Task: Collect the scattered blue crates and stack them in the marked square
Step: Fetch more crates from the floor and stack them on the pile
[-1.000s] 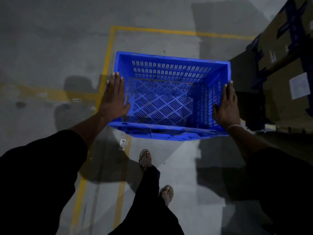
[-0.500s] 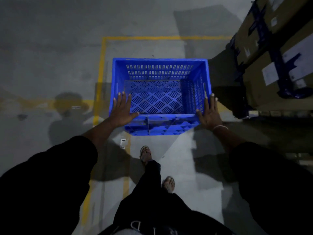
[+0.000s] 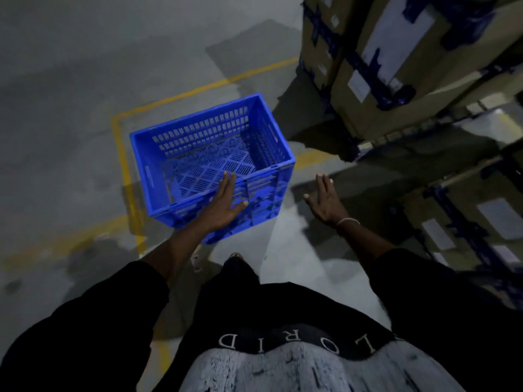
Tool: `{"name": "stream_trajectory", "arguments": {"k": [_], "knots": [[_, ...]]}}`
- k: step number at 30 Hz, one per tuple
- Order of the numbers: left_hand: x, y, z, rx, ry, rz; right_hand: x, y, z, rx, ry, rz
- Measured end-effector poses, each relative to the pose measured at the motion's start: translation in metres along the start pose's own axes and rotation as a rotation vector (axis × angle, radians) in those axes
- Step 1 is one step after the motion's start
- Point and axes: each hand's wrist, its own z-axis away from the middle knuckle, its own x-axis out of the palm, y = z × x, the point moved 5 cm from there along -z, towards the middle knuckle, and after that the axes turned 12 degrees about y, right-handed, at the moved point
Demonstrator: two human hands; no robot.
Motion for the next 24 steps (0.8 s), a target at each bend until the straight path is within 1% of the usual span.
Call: {"name": "stream_trajectory", "arguments": {"k": [5, 8, 10, 12, 15, 20, 24], "knots": [[0.009, 0.035, -0.025, 0.135, -0.047, 0.003, -0.023, 0.014, 0.036, 0.159, 0.116, -0.051], [0.017, 0.044, -0.039, 0.228, -0.135, -0.038, -0.028, 0.021, 0.056, 0.255, 0.180, -0.082], [0.021, 0.051, -0.044, 0.263, -0.216, -0.055, -0.027, 0.026, 0.075, 0.371, 0.244, -0.130], [0.023, 0.059, -0.049, 0.327, -0.269, -0.088, -0.023, 0.027, 0.100, 0.497, 0.306, -0.175], [0.032, 0.068, -0.053, 0.409, -0.334, -0.105, -0.016, 0.024, 0.138, 0.613, 0.380, -0.220], [0.077, 0.087, -0.047, 0.539, -0.515, -0.195, -0.006, 0.019, 0.223, 0.812, 0.536, -0.264], [0.116, 0.112, -0.021, 0.627, -0.627, -0.204, 0.004, 0.021, 0.299, 0.981, 0.593, -0.266]]}}
